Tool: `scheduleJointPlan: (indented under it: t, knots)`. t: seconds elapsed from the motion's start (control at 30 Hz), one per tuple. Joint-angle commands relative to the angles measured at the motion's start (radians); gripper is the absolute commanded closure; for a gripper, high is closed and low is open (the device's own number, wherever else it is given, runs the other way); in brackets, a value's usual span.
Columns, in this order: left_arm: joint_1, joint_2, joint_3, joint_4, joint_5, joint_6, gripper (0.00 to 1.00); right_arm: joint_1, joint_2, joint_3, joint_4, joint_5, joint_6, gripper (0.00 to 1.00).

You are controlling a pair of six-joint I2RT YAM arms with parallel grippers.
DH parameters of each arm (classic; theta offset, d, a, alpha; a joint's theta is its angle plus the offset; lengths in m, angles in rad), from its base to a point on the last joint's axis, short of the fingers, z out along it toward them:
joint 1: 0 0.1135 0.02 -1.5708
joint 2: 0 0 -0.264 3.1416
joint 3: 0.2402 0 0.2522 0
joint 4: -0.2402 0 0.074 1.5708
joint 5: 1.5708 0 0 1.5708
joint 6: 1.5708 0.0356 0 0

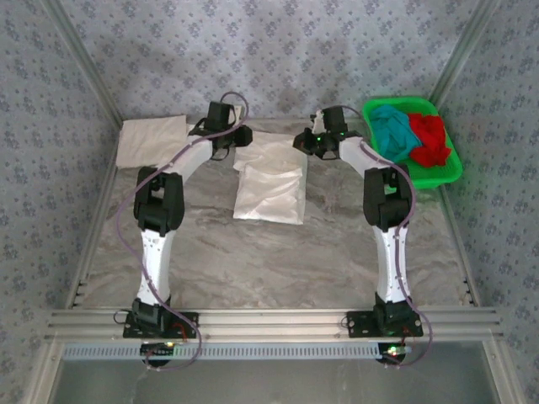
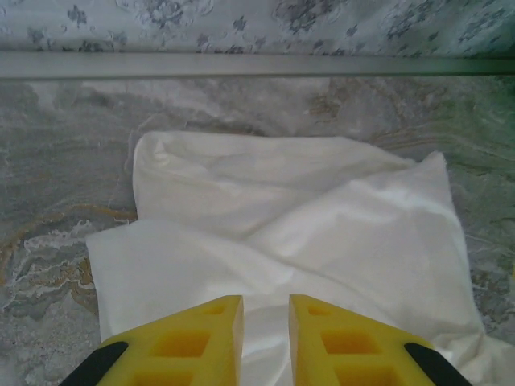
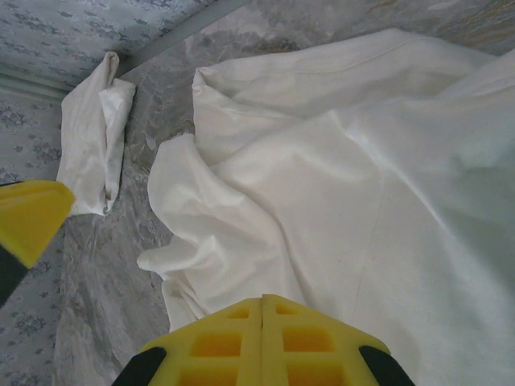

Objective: Fold and stack the t-shirts

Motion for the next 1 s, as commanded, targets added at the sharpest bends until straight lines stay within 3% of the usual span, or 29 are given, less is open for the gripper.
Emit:
scheduleJointPlan:
  t: [0.0, 0.17, 0.3, 0.5, 0.67, 0.97]
  knots:
    - [-0.018, -0.116, -0.094, -0.016, 0.011, 0.009, 0.78, 0.004, -0.108, -0.040, -0.037, -0.031, -0.010, 1.00]
    - [-0.075, -0.417, -0.585, 0.287, 0.065, -0.092, 0.72, 0.087, -0.340, -0.367, 0.081, -0.056, -0.010, 1.00]
    - [-0.109, -0.521, -0.863, 0.431, 0.075, -0.152, 0.71, 0.200, -0.393, -0.523, 0.079, -0.008, -0.033, 1.00]
    - [-0.113, -0.457, -0.954, 0.437, 0.164, -0.154, 0.71, 0.240, -0.331, -0.661, 0.216, -0.033, 0.042, 1.00]
    - [-0.127, -0.376, -1.006, 0.451, 0.155, -0.202, 0.76, 0.229, -0.256, -0.740, 0.259, -0.010, 0.042, 1.00]
    - [-0.205, -0.500, -1.191, 0.427, 0.078, -0.282, 0.78, 0.211, -0.344, -0.929, 0.268, 0.002, 0.036, 1.00]
